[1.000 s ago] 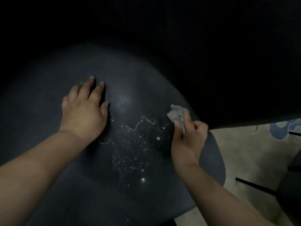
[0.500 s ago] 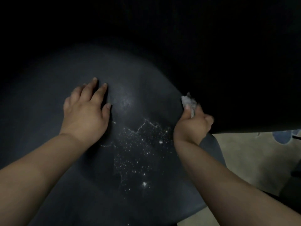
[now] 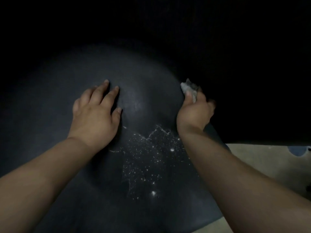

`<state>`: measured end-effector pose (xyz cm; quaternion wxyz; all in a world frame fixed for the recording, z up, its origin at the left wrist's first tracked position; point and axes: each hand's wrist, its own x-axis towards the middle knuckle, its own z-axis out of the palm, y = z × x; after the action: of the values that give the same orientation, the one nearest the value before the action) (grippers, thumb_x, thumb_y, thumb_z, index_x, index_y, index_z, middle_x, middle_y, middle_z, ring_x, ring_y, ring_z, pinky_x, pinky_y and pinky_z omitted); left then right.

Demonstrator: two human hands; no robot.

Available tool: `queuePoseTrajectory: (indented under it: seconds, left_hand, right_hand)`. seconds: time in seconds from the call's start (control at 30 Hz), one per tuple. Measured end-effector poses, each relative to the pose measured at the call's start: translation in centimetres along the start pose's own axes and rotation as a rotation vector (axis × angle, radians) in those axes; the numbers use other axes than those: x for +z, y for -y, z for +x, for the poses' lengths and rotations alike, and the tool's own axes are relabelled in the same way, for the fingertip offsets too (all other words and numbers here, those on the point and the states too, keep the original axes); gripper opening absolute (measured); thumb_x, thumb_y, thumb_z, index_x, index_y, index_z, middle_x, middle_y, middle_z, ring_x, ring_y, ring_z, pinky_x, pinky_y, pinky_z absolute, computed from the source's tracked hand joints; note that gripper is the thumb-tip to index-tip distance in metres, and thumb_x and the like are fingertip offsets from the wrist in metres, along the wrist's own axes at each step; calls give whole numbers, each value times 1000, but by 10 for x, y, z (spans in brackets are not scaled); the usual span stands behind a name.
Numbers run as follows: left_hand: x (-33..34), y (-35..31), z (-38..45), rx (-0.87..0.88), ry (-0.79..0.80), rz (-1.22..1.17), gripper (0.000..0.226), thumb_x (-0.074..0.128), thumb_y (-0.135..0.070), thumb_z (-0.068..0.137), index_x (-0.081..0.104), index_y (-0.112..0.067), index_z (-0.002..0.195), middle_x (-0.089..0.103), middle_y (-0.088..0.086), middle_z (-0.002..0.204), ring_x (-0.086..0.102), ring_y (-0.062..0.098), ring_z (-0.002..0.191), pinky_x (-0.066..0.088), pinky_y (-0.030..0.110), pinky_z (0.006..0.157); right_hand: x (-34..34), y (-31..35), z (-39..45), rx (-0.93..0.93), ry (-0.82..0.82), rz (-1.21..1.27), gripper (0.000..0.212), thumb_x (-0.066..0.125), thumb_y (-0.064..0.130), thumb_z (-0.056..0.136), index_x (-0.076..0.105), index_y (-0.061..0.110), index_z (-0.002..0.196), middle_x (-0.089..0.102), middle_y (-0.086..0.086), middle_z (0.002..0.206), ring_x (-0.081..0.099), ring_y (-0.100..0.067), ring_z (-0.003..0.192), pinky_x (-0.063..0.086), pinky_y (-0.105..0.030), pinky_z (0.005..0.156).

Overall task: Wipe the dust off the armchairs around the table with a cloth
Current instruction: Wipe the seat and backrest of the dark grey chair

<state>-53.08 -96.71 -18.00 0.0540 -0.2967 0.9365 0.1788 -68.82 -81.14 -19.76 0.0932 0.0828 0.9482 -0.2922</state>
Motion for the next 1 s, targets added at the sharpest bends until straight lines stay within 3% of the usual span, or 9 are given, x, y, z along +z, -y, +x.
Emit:
queuePoseTrajectory:
  seconds: [0.07,0.23,0.43,0.53,0.67,0.77,0.83,0.93,1.0]
  left_hand:
    - [1,2,0,4,-2,3,57,41,-43,94,33,-23,147,26,3,155,23,29,137,24,51,107]
    - [-2,4,-1,16,-13,-25,54,42,-42,94,38,-23,145,27,3,154,23,29,136,25,53,107]
    - [-8,22,-24,-27,-145,-39,44,52,-27,94,48,-19,137,36,8,147,28,33,128,29,58,101]
    - [-6,39,-43,-120,-101,8,46,51,-24,94,46,-20,139,33,9,150,29,37,130,29,61,100]
    - [-5,48,-67,-179,-54,27,51,52,-22,93,41,-19,143,31,12,152,28,39,131,29,62,100]
    - [-5,46,-82,-172,-44,35,51,52,-24,93,41,-19,143,30,11,152,27,38,131,29,61,101]
    - [-3,42,-90,-171,-43,27,51,51,-24,93,41,-19,143,29,11,152,26,38,132,27,60,103]
    - [1,36,-101,-189,-32,12,51,50,-24,94,39,-19,144,27,11,153,24,36,134,24,57,106]
    - [5,32,-110,-203,-20,6,51,48,-26,95,37,-21,145,25,9,155,22,35,135,23,56,107]
  right_hand:
    - [8,13,7,37,2,-78,39,42,45,98,56,24,128,46,-12,127,45,-29,116,39,-40,100]
    - [-24,-34,-33,-603,213,-23,40,51,35,93,53,34,133,43,0,102,46,-16,93,41,-28,86]
    - [-40,-62,-12,-450,94,-99,43,54,31,95,49,31,138,38,-2,103,46,-23,97,34,-25,92]
    - [-34,-58,-45,-503,85,-79,46,63,21,90,54,26,134,38,-3,99,45,-24,91,43,-33,87]
    - [-36,-65,-74,-651,194,-50,51,65,14,88,53,29,135,36,3,98,43,-15,89,42,-24,83]
    - [-50,-80,-56,-386,47,3,38,60,27,92,57,26,131,34,7,96,40,-2,86,40,-22,91]
    - [-56,-89,-57,-257,-7,7,42,59,26,94,52,25,136,33,4,102,44,-8,92,36,-19,94]
    - [-40,-80,-86,-211,27,36,38,57,34,94,57,19,129,36,12,91,37,3,82,41,-24,90]
    - [-28,-68,-110,-335,28,24,41,61,30,92,57,19,132,36,8,93,37,-4,87,40,-27,87]
